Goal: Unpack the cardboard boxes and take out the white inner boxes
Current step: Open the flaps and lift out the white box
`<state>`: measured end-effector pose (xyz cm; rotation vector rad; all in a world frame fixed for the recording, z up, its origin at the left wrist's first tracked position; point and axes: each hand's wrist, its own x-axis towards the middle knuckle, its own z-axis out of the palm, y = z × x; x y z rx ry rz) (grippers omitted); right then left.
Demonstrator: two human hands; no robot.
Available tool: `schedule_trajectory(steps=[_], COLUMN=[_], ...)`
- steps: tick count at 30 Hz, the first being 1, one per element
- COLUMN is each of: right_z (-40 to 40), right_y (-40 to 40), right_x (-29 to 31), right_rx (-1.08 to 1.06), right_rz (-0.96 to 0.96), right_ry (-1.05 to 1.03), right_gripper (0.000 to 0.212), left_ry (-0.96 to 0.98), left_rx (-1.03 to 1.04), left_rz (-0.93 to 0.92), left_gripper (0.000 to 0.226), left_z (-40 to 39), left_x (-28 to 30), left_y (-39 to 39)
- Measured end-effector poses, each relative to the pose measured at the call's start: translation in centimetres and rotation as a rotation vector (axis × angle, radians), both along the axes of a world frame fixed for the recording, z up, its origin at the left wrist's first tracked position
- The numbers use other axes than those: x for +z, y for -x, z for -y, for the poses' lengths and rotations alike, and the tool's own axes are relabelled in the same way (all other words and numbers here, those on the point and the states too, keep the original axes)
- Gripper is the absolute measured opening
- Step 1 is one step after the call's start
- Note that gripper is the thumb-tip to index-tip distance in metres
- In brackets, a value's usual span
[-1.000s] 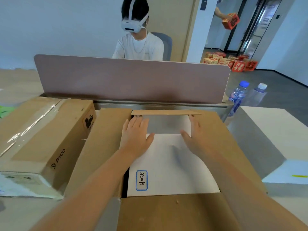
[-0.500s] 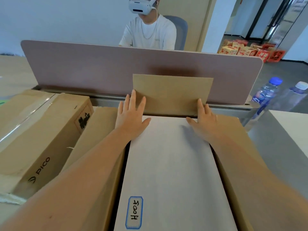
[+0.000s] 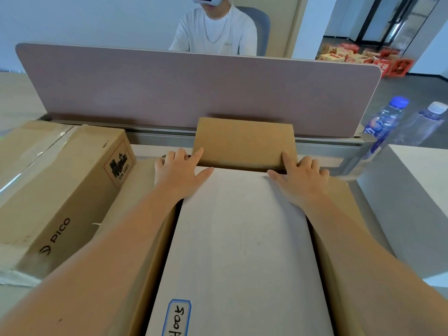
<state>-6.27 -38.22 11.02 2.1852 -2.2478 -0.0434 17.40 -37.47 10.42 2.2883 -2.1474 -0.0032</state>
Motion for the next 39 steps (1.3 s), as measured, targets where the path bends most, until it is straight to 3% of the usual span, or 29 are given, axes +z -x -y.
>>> schedule_trajectory(steps=[12,16,23,32,36,39], right_z=[-0.6,-3.2,-8.7,-12.4,-12.6,-12.6], right_y=[-0.6,-1.4,-2.0,-2.0,-1.0,-0.7], right_x=[0.0,0.1,1.0,2.3,2.8,3.5], right_rx=[0.035,0.128,0.004,-0.238,-0.287,-0.249], right_rz=[0.026,0.204,0.43,0.621,0.664,0.628], right_ry=[0.018,0.013,-0.133,-0.168,-0.253,-0.341], right_gripper=[0.055,0.053,0.064,0.068,0.052,0.049], left_ry=[0.006,0.064,-0.1,-0.199,-0.18,-0.194], left_rx=[-0.044,-0.17,-0.227,0.02,0.141,0.184], left_rz=[-0.069,-0.013,-0.198,-0.491,-0.474,-0.486], left_gripper=[0.06,0.059,0.07,0.081,0.081,0.065], left_z=[-0.2,-2.2,-7.9,-12.1,-12.5,-12.1], left_x=[-0.3,0.3,1.1,1.7,1.4,0.7], left_y=[0.0,0.7,2.4,3.1,2.8,2.8])
